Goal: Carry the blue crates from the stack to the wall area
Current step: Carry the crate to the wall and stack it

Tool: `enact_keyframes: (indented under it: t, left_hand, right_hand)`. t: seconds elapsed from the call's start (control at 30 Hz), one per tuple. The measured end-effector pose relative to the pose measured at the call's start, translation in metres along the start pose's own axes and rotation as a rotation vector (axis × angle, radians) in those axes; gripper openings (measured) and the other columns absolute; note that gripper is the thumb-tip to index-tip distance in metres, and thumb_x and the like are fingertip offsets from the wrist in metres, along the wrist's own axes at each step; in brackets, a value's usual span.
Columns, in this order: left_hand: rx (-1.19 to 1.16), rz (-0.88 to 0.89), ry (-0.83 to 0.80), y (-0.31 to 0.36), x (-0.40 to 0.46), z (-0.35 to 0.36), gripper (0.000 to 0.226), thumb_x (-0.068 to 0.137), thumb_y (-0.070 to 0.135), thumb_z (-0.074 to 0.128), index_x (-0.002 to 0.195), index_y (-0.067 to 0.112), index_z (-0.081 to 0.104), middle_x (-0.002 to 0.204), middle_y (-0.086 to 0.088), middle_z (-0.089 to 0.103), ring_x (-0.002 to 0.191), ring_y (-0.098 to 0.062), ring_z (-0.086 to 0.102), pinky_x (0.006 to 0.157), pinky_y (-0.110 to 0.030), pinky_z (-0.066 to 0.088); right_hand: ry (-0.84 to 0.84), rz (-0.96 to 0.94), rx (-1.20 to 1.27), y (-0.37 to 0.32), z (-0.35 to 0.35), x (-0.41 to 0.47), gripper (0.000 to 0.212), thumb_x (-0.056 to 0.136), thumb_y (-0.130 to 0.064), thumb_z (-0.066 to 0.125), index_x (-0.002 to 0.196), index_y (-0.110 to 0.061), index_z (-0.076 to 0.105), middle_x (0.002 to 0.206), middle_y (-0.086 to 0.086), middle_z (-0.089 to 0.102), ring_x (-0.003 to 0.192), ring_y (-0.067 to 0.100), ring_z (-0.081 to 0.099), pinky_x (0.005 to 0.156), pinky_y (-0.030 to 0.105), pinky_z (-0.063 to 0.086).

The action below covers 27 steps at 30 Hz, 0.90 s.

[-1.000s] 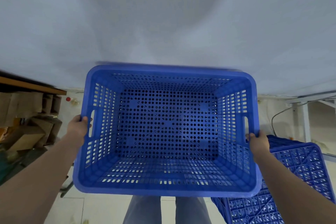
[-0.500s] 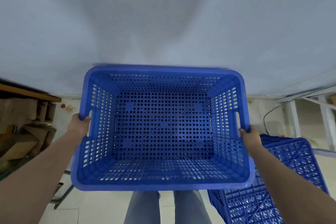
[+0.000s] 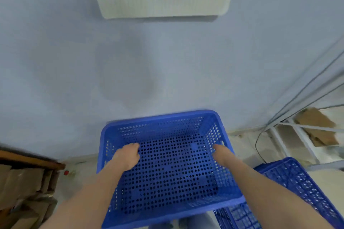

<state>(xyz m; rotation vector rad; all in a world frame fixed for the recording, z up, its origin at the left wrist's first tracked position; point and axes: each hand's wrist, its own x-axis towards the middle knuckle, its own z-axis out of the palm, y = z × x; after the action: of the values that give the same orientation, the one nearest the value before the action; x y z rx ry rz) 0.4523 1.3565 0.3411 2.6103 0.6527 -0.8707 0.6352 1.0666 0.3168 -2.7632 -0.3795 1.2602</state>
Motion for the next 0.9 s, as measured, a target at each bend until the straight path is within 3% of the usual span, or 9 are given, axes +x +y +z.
enact_keyframes:
  t: [0.1,0.17,0.27,0.5,0.7,0.9]
  left_hand:
    - [0.034,0.095,0.032,0.037,-0.005,-0.037,0.046,0.103,0.025,0.034,0.146,0.008,0.032,0.147,-0.011,0.041,0.127,-0.026,0.047,0.103,-0.037,0.041]
    - [0.049,0.138,0.048,0.061,-0.008,-0.057,0.047,0.103,0.025,0.033,0.147,0.008,0.031,0.151,-0.011,0.037,0.128,-0.026,0.047,0.106,-0.038,0.039]
    - [0.099,0.21,0.075,0.099,-0.008,-0.08,0.042,0.102,0.027,0.034,0.14,0.01,0.039,0.141,-0.01,0.047,0.113,-0.022,0.053,0.101,-0.037,0.044]
    - [0.253,0.459,0.115,0.221,-0.041,-0.108,0.037,0.098,0.028,0.038,0.132,0.014,0.046,0.133,-0.007,0.053,0.116,-0.022,0.053,0.095,-0.03,0.042]
    - [0.381,0.542,0.247,0.322,-0.078,-0.129,0.063,0.098,0.035,0.039,0.152,0.012,0.02,0.157,-0.007,0.029,0.14,-0.023,0.035,0.112,-0.033,0.031]
    - [0.428,0.677,0.372,0.454,-0.113,-0.104,0.07,0.096,0.039,0.039,0.154,0.01,0.013,0.161,-0.008,0.018,0.147,-0.022,0.021,0.118,-0.032,0.02]
  right_hand:
    - [0.096,-0.048,0.044,-0.002,-0.02,-0.025,0.039,0.1,-0.015,0.037,0.137,-0.002,0.041,0.139,0.018,0.048,0.115,0.032,0.054,0.094,0.041,0.047]
    - [0.14,-0.063,0.009,0.007,-0.034,-0.047,0.043,0.1,-0.018,0.038,0.142,-0.007,0.037,0.145,0.014,0.042,0.127,0.031,0.048,0.103,0.04,0.042]
    - [0.22,-0.042,-0.059,0.039,-0.048,-0.078,0.048,0.095,-0.022,0.039,0.142,-0.012,0.037,0.145,0.011,0.043,0.128,0.031,0.046,0.104,0.039,0.041]
    - [0.326,0.104,-0.012,0.14,-0.061,-0.156,0.06,0.095,-0.021,0.038,0.152,-0.017,0.018,0.16,0.004,0.017,0.145,0.025,0.023,0.113,0.038,0.03]
    - [0.442,0.175,0.013,0.218,-0.096,-0.212,0.064,0.094,-0.029,0.041,0.152,-0.017,0.018,0.16,0.003,0.016,0.146,0.023,0.02,0.114,0.036,0.024]
    - [0.566,0.203,-0.031,0.3,-0.149,-0.264,0.064,0.096,-0.039,0.037,0.152,-0.016,0.017,0.16,0.004,0.016,0.147,0.023,0.017,0.117,0.039,0.019]
